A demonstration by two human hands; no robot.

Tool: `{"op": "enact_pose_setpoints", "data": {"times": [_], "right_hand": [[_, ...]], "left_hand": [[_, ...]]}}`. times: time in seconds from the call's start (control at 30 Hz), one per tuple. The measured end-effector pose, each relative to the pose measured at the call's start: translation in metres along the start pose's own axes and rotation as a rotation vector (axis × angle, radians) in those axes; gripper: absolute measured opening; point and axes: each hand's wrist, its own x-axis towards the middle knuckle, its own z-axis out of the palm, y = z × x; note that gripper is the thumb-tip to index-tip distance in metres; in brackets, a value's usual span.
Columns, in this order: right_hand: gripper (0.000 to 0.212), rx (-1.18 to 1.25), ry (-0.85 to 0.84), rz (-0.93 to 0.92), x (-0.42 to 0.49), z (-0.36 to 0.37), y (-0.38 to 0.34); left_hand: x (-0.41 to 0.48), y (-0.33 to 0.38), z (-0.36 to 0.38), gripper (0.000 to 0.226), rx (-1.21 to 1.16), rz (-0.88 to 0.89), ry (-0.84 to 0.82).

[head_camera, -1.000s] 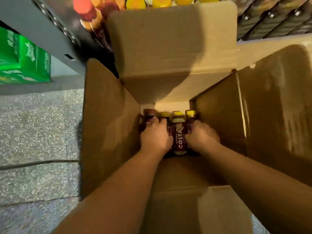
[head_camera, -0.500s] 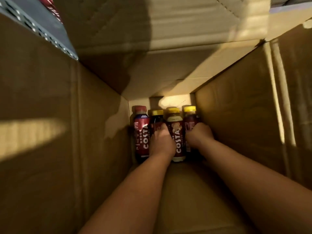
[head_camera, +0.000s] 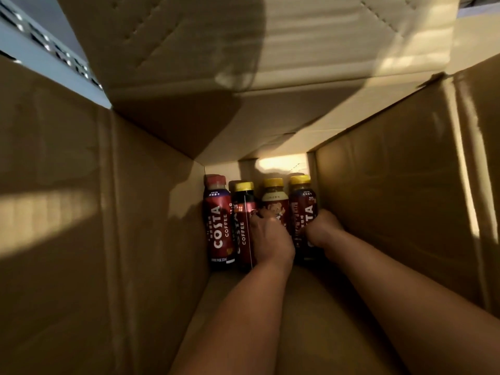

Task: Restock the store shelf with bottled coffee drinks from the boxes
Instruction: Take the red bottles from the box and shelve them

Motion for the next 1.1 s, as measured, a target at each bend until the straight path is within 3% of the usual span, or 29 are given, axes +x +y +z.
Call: {"op": "enact_pose_setpoints", "data": {"times": [0.17, 0.3, 0.53, 0.73, 1.1], "right_hand": [[0.063, 0.070, 0.007, 0.028, 0.002, -0.001, 0.001], [0.060, 0.091, 0.001, 0.027, 0.005, -0.003, 0.003], [0.056, 0.180, 0.007, -0.019, -0.012, -0.006, 0.003], [0.049, 0.281, -0.042, -0.127, -0.075, -0.019, -0.020], [0.052, 0.319, 0.008, -0.299, -0.226, -0.089, -0.056]], "left_hand": [[-0.001, 0.000, 0.007, 0.072, -0.129, -0.031, -0.096], [0.008, 0.003, 0.011, 0.076, -0.205, -0.126, -0.134], [0.000, 0.005, -0.001, 0.079, -0.229, -0.122, -0.111], [-0.031, -0.003, -0.064, 0.068, -0.315, -0.031, -0.023], [-0.148, 0.031, -0.193, 0.070, -0.395, 0.107, 0.033]]}}
